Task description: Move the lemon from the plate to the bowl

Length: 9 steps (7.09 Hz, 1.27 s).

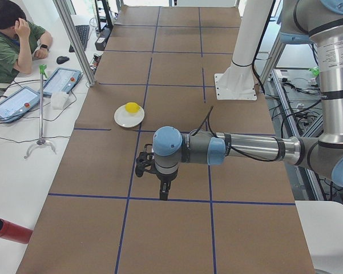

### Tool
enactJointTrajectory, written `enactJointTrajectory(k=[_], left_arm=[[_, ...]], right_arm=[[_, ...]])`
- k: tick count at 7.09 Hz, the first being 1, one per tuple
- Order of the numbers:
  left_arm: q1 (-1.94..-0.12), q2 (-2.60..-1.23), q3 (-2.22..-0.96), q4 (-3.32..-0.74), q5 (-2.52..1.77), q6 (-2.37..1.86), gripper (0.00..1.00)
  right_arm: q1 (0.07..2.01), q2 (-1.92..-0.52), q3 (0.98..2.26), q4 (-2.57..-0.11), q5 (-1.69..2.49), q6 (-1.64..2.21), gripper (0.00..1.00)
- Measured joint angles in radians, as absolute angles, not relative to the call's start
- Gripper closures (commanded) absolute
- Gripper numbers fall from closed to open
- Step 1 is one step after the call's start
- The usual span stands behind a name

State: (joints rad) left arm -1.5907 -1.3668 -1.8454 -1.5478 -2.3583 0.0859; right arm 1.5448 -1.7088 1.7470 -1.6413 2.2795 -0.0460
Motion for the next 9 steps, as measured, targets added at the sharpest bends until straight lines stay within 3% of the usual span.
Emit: enactJointTrajectory(k=[4, 9], left_arm=[[-1.591, -1.376, -1.846, -1.552, -2.358, 0.086, 0.00], [-1.518, -1.559, -1.853, -1.731, -2.358, -0.131, 0.00]], right_arm=[[1.545, -1.709, 1.747, -1.641, 2.279, -0.046, 0.00], [1.545, -1.709, 1.747, -1.641, 2.280, -0.046, 0.00]])
